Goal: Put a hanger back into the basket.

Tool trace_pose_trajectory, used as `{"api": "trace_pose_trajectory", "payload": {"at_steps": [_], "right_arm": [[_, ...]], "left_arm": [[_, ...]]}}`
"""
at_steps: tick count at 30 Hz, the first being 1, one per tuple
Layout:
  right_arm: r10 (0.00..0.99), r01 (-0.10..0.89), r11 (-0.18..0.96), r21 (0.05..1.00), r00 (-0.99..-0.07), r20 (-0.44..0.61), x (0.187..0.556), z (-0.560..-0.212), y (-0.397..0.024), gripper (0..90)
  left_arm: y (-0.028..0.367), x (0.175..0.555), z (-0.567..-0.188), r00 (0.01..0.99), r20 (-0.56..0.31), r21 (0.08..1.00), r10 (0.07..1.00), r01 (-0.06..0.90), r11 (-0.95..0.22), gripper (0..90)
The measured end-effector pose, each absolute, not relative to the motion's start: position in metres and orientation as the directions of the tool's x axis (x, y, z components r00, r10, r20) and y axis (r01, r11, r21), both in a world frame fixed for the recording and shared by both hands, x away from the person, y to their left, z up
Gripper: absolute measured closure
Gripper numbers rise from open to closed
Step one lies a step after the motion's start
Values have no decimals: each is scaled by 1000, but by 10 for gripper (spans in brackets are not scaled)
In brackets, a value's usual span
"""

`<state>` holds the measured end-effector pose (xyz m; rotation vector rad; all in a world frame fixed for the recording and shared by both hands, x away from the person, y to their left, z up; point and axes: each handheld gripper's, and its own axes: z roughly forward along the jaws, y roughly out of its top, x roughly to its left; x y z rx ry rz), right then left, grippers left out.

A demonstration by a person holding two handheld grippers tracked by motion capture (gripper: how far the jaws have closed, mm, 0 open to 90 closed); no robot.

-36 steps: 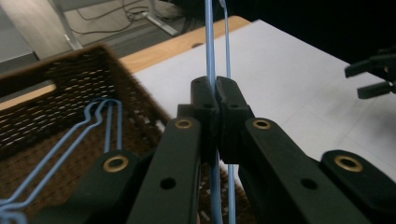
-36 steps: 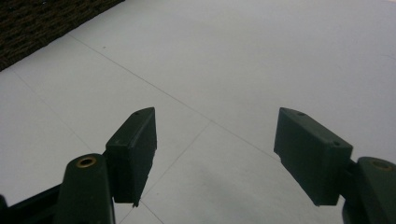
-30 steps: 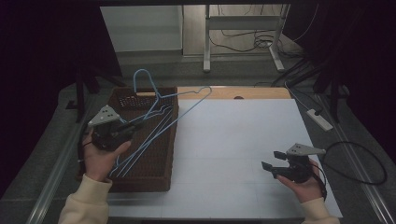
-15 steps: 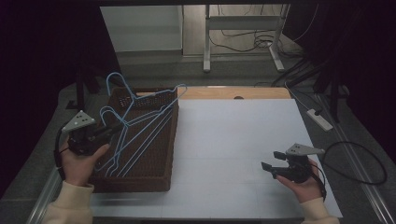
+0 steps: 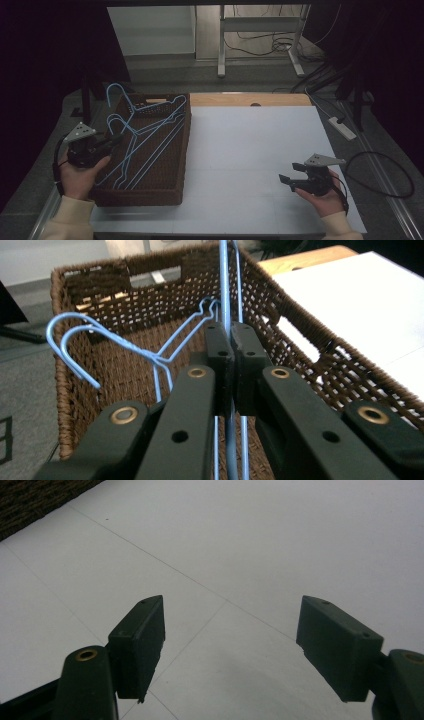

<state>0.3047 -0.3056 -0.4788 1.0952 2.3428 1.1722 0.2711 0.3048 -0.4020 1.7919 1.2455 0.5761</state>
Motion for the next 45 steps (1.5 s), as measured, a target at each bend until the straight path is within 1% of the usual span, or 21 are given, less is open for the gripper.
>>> {"api": "trace_pose_trajectory", "payload": {"at_steps": [10, 15, 22, 27, 33, 38, 40, 42, 45], "right_arm": [[741, 501, 389, 773, -669, 60, 305, -480, -303, 283], [742, 502, 390, 772, -668, 61, 305, -480, -303, 283], [740, 503, 396, 768, -670, 58, 305, -481, -302, 283], [738, 502, 399, 767, -672, 57, 306, -482, -301, 283], [737, 504, 406, 762, -674, 53, 306, -483, -300, 283], [736, 506, 408, 760, -675, 54, 306, -483, -299, 283], [736, 506, 409, 760, -675, 54, 306, -483, -299, 283], [736, 506, 408, 760, -675, 54, 306, -483, -299, 284], [735, 504, 408, 761, -676, 54, 306, -483, -300, 284]], "left_arm": [[295, 291, -420, 388, -89, 800, 917, 577, -166, 881], [290, 304, -432, 383, -104, 766, 918, 619, -172, 881], [291, 310, -439, 369, -108, 739, 923, 651, -173, 880], [291, 313, -446, 361, -80, 684, 929, 698, -213, 878], [294, 318, -455, 351, -96, 608, 931, 761, -224, 873], [292, 321, -459, 354, -75, 564, 932, 786, -253, 857], [292, 323, -460, 358, -69, 561, 931, 786, -260, 820], [293, 322, -458, 347, -52, 580, 937, 774, -254, 705], [295, 319, -452, 331, -45, 621, 943, 749, -233, 581]]}}
